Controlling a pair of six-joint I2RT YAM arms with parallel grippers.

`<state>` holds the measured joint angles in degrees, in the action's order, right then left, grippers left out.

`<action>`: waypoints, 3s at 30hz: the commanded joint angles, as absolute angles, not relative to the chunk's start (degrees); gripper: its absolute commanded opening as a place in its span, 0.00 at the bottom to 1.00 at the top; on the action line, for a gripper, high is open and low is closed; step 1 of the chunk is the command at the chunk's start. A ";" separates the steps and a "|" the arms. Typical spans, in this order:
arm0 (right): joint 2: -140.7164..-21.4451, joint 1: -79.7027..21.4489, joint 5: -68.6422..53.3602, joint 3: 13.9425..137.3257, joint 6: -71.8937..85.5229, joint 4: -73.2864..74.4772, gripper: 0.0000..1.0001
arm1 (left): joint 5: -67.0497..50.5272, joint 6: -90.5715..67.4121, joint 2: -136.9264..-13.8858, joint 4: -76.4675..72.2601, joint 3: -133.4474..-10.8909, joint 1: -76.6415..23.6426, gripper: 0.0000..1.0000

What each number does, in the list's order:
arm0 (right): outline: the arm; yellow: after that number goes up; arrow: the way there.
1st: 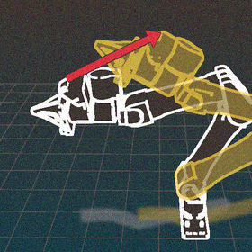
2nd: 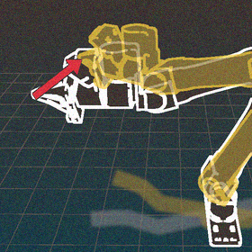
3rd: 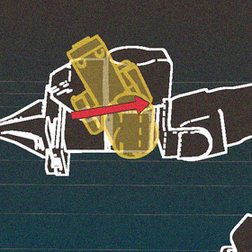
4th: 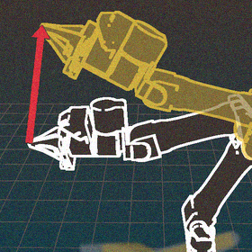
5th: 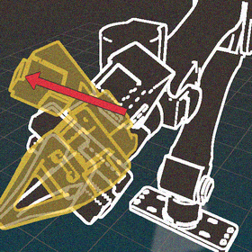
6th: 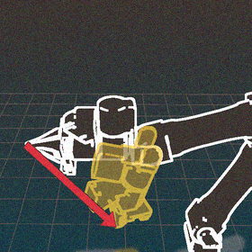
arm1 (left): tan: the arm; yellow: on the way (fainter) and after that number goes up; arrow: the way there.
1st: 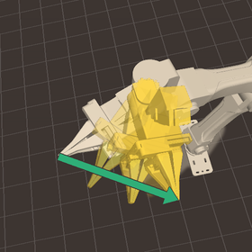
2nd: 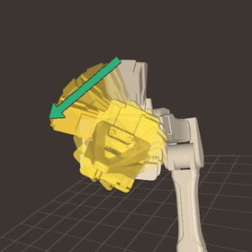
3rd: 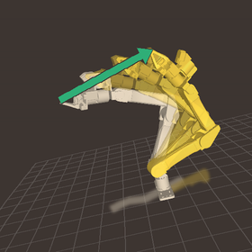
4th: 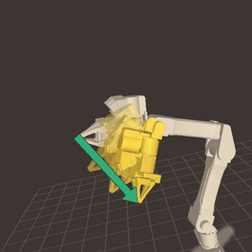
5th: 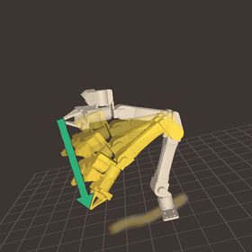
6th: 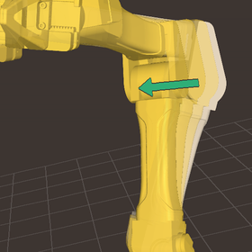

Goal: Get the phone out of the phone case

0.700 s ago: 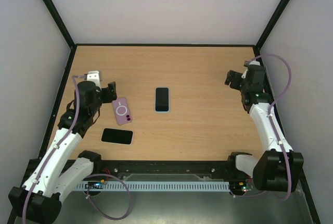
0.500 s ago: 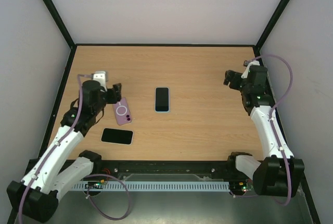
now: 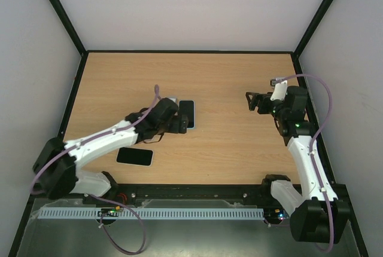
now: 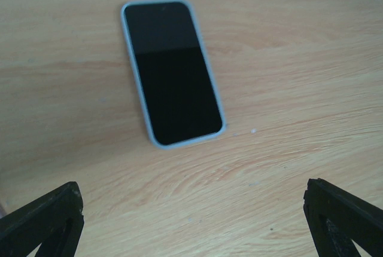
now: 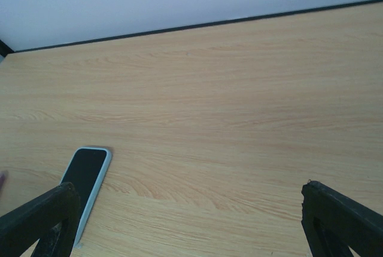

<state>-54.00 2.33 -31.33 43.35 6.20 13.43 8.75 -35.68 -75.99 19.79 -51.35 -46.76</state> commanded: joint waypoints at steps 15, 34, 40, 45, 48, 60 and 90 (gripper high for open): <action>-54.36 2.02 -32.49 42.54 3.55 12.48 0.97 | 7.48 -35.04 -109.65 25.33 -79.30 -40.08 1.00; -54.64 2.02 -32.41 42.80 3.24 12.83 0.98 | 2.88 -34.85 -116.05 28.43 -82.09 -37.92 0.97; -54.88 2.02 -33.34 42.80 2.63 12.92 0.97 | 4.18 -35.19 -119.49 32.59 -87.13 -38.36 0.98; -54.93 2.02 -33.61 42.80 2.21 13.01 0.98 | 5.33 -36.74 -122.27 36.15 -91.49 -38.58 0.97; -55.02 2.02 -33.56 42.89 2.19 13.10 0.98 | 7.09 -37.73 -124.59 40.64 -95.83 -38.80 0.94; -55.20 2.02 -33.83 42.98 2.01 13.21 0.97 | 7.27 -42.79 -126.28 46.52 -98.00 -40.76 0.94; -55.18 2.02 -33.68 42.98 2.10 13.19 0.97 | -1.15 -44.50 -124.62 45.92 -99.47 -41.70 0.63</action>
